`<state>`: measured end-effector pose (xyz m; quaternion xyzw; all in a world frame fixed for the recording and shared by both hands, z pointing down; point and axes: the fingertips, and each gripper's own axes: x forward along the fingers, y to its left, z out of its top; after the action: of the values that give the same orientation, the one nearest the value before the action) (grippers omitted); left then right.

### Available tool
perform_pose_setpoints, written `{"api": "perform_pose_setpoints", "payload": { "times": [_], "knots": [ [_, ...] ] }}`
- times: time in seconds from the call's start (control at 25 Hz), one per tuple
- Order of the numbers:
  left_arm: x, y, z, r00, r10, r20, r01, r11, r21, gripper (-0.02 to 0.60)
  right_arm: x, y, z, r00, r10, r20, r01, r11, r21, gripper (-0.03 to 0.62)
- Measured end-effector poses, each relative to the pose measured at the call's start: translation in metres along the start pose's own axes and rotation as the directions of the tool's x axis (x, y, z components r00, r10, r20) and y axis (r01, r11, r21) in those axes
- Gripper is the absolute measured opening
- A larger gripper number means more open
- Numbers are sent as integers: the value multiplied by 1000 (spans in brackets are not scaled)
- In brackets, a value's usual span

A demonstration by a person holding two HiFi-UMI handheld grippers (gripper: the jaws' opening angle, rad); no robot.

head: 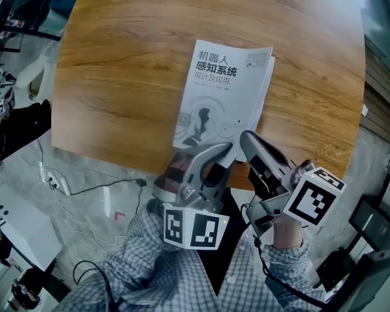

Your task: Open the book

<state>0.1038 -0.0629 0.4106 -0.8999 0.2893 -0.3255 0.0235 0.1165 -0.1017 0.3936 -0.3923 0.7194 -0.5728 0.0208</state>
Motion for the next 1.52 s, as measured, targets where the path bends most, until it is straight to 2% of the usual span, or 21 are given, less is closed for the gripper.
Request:
{"api": "perform_pose_setpoints", "payload": {
  "times": [0.24,0.48,0.6,0.68,0.8,0.96,1.12,1.28,1.44,1.52],
  "knots": [
    [-25,27,7,997,60,43,-54,989,-138,34,15,40,5,999,53,-10,-53,996,-72,25],
    [-49,56,7,990,112,86,-85,959,-269,32,37,77,0,996,80,-33,-84,980,-178,25],
    [-61,75,8,979,156,133,-102,933,-346,32,52,97,0,995,88,-43,-96,967,-238,26],
    [-69,86,6,968,196,158,-109,892,-438,32,61,108,-2,994,92,-59,-105,953,-285,26],
    [-81,97,-6,963,228,143,-109,814,-570,32,76,125,-9,991,97,-88,-122,927,-354,26],
    [-97,113,-27,955,261,140,-98,725,-681,32,102,144,-23,986,101,-129,-149,880,-451,26],
    [-111,126,-44,943,300,145,-83,633,-769,32,126,159,-39,976,124,-179,-197,854,-481,26],
    [-120,137,-59,936,322,140,-72,566,-821,32,146,168,-52,967,135,-215,-228,832,-506,26],
    [-123,146,-74,932,327,154,-48,535,-843,32,163,167,-57,963,144,-227,-243,828,-505,20],
    [-123,151,-83,930,329,163,-26,502,-864,34,173,166,-61,960,145,-239,-251,826,-505,20]
  ]
}}
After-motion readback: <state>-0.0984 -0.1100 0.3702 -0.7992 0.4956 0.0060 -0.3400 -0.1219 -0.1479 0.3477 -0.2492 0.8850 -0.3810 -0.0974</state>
